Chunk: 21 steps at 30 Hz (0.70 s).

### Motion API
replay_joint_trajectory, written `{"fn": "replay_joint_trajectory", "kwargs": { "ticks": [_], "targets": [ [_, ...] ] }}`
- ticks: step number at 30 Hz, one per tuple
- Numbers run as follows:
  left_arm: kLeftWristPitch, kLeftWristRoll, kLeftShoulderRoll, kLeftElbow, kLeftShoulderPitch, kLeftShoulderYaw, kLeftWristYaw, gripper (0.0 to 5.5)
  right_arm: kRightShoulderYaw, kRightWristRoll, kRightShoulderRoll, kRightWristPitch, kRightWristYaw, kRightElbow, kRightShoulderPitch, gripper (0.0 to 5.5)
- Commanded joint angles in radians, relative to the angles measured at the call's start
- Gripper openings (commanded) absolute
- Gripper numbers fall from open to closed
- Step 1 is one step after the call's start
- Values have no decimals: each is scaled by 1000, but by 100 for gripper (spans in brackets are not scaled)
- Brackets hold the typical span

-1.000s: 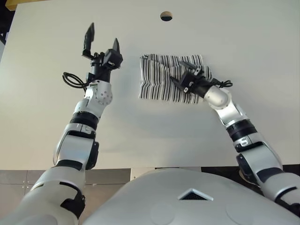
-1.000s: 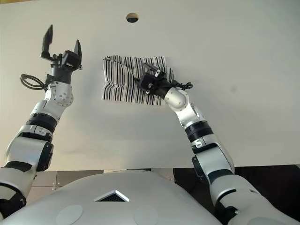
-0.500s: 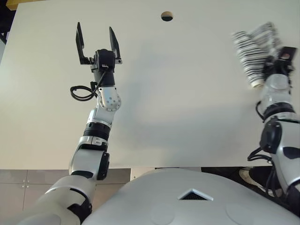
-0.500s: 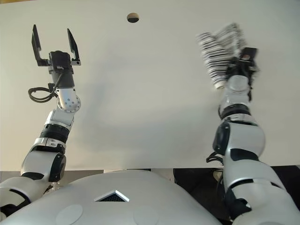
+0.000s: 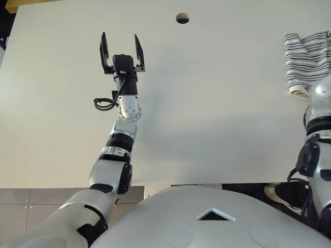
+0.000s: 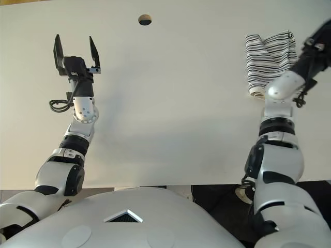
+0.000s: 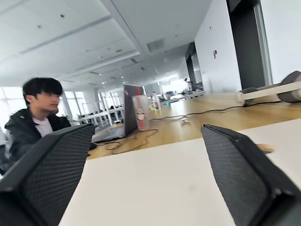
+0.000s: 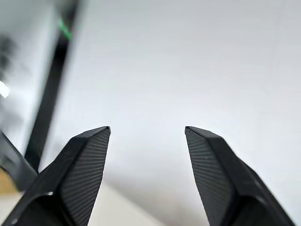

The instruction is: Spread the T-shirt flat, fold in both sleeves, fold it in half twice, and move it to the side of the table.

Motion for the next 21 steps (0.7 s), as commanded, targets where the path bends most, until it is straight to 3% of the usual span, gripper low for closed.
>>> {"fn": "replay_joint_trajectory", "kwargs": {
  "ticks": [1,7,14,21],
  "targets": [
    [-20,-66,-46,110,-77,20,-112,421,145,-181,125,-11,-67,-124,100,294],
    [-47,-140,-99,169,-89,55,-227,421,221,-173,215,-32,17,-5,94,294],
    [-180,-47,-133,100,-33,21,-188,425,249,-148,239,-128,91,-51,118,419],
    [-209,9,-144,131,-62,11,-140,425,252,-139,247,-191,105,-21,121,419]
  ]
}}
